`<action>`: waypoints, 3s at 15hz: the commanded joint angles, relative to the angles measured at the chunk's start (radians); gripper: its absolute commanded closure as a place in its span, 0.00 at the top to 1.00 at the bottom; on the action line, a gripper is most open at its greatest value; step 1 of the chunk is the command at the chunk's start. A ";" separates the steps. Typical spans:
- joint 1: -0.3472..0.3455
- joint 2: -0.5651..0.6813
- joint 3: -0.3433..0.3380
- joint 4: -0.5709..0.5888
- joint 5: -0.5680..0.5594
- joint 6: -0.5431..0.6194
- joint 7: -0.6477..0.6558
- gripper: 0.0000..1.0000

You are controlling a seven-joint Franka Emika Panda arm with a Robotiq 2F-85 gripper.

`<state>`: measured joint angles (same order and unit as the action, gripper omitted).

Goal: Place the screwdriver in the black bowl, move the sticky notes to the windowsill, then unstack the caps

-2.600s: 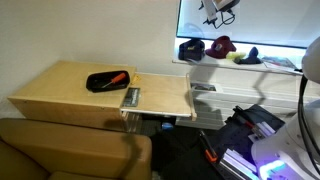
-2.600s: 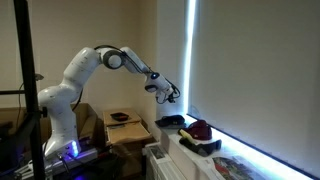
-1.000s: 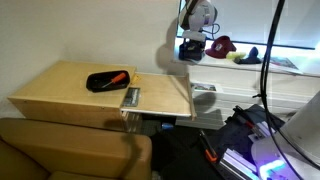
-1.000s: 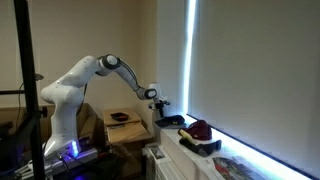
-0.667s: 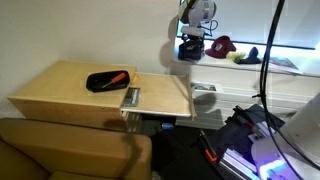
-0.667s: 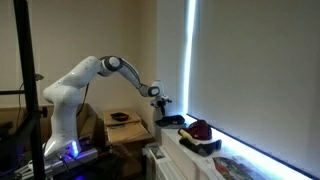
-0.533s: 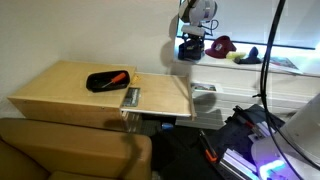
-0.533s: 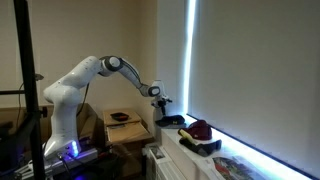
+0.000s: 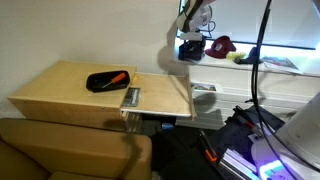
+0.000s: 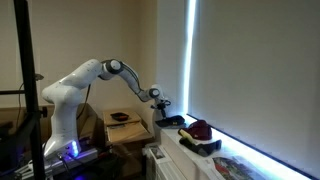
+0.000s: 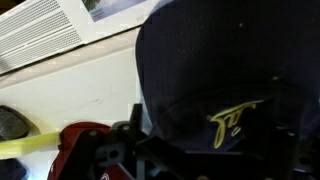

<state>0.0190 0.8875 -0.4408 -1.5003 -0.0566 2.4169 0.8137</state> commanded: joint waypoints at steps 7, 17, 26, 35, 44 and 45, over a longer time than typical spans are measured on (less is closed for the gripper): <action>0.071 -0.008 -0.017 -0.051 -0.226 0.182 0.052 1.00; 0.009 -0.043 -0.014 -0.131 -0.118 0.521 0.149 1.00; -0.156 -0.079 0.232 -0.199 0.061 0.695 -0.231 1.00; 0.125 0.019 -0.168 -0.132 0.189 0.522 -0.091 1.00; 0.206 0.153 -0.372 -0.045 0.103 0.120 0.383 1.00; 0.189 0.126 -0.352 -0.070 0.109 0.109 0.415 1.00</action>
<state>0.2394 1.0467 -0.8122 -1.5568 0.0684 2.6032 1.1366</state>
